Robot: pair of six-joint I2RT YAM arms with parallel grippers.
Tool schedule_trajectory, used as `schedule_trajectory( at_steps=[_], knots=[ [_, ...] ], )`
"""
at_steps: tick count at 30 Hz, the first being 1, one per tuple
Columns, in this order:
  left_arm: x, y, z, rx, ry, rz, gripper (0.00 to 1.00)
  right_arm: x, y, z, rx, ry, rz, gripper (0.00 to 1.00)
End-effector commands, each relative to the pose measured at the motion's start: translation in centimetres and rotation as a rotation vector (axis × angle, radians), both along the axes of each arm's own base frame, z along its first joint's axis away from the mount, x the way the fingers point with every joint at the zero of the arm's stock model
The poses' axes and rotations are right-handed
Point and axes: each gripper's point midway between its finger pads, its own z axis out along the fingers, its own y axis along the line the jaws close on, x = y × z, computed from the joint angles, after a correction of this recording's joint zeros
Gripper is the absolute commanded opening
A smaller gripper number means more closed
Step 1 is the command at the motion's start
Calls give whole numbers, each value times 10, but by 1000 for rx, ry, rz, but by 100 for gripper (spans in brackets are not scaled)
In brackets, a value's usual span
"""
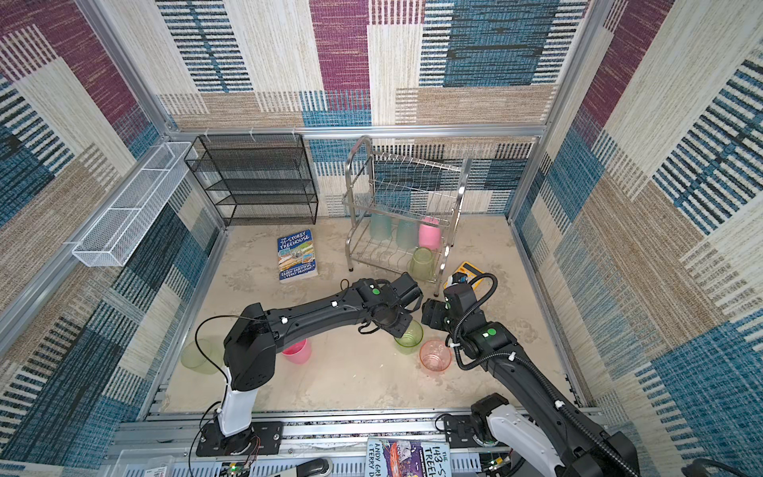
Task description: Load the cups into the dish rack
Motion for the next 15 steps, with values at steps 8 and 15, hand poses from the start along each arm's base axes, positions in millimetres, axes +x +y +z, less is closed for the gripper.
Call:
schedule_trajectory(
  at_steps=[8, 15],
  knots=[
    [-1, -1, -9, 48, 11, -15, 19, 5, 2, 12, 25, -58, 5, 82],
    [0, 2, -10, 68, 10, -16, 10, 5, -1, 18, 28, -86, -8, 82]
  ],
)
